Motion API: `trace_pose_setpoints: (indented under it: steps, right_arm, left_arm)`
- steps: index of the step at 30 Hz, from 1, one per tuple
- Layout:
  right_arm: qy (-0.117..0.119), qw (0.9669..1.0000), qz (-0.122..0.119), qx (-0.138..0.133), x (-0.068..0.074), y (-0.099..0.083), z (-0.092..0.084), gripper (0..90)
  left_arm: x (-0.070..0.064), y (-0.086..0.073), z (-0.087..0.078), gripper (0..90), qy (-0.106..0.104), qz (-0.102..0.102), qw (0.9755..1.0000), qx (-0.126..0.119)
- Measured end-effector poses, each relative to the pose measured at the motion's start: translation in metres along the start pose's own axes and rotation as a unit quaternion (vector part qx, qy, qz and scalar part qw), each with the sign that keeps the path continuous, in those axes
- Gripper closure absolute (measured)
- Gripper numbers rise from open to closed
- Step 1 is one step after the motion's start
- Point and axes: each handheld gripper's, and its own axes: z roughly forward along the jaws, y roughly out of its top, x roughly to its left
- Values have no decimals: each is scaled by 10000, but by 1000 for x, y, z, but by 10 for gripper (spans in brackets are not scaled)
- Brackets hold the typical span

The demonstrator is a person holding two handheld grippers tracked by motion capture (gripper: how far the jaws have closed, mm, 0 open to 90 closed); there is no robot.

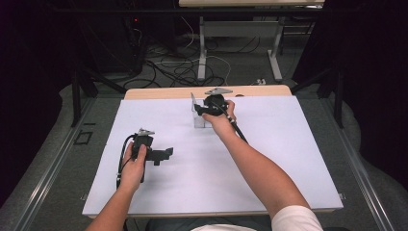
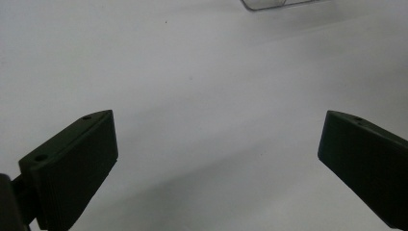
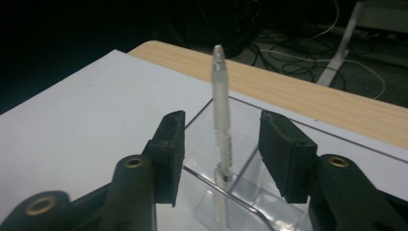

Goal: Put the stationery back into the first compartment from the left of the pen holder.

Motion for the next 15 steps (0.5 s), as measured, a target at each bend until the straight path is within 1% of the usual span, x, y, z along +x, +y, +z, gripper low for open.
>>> trace_pose_setpoints:
  steps: [2,5,10,14,15]
  right_arm:
    - [3,10000,51,-33,-3,-1,-5,451]
    - [-8,9998,166,86,-7,-2,-13,356]
    - [-87,9997,56,209,-13,-4,-26,220]
    - [-137,9996,69,250,-18,-8,-38,171]
    - [-165,9994,42,287,-19,-9,-41,159]
  left_arm:
    - [0,0,0,3,3,11,10000,1]
    - [0,0,0,3,17,17,10000,13]
    - [2,-1,2,3,19,-1,10000,29]
    - [3,-1,2,3,57,-3,10000,34]
    - [3,-1,2,3,57,-14,10000,40]
